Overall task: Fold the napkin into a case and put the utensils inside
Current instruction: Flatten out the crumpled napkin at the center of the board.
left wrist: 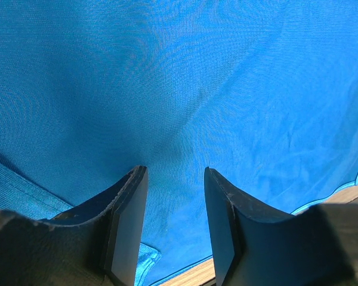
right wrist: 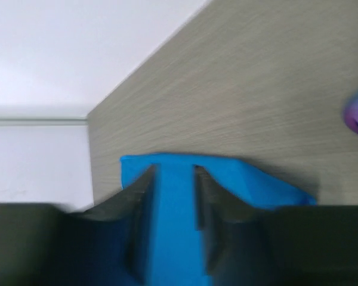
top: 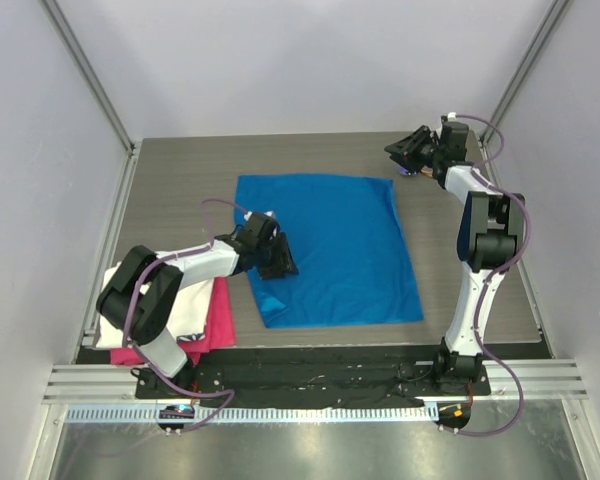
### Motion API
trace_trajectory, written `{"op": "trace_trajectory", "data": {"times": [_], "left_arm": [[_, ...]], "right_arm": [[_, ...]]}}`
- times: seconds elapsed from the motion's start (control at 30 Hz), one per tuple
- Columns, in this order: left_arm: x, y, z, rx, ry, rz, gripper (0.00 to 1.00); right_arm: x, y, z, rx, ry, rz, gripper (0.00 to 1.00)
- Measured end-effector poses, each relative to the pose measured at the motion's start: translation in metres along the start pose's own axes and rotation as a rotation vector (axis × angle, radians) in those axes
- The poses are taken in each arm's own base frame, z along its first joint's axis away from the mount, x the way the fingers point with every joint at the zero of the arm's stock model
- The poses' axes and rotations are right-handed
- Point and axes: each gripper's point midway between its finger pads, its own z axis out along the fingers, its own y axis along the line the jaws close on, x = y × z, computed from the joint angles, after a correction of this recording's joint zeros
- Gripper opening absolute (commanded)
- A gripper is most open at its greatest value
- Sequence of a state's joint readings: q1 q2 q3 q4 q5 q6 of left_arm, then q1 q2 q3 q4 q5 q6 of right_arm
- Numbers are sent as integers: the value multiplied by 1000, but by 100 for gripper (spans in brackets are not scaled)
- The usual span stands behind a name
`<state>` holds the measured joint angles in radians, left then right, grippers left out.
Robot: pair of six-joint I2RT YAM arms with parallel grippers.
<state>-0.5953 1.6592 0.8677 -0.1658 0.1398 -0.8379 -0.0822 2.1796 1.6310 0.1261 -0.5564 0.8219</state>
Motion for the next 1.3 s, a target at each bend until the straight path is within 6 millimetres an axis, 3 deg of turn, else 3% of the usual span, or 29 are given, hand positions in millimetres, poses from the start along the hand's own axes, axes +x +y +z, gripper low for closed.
{"op": "trace_trajectory", "data": {"times": [0.07,0.2,0.3,0.43,0.63,0.9,1.0,1.13,1.3], "left_arm": [[0,0,0,0,0,0,48],[0,0,0,-1,2,1,48],[0,0,0,-1,2,2,48],[0,0,0,-1,2,3,48],[1,0,0,0,3,3,48],[1,0,0,1,3,3,48],[1,0,0,1,4,2,45],[1,1,0,-4,6,0,44],[2,2,0,-7,5,-3,43]], "right_arm": [[7,-13,-4,63,5,12,64],[24,-43,-11,165,36,31,71],[37,-58,-15,213,72,49,71],[42,-66,-17,230,87,46,62],[53,-73,-17,240,111,64,57],[62,-86,3,201,129,125,53],[53,-81,20,155,121,133,47],[45,-76,39,116,102,110,21],[44,-51,46,41,87,22,3]]}}
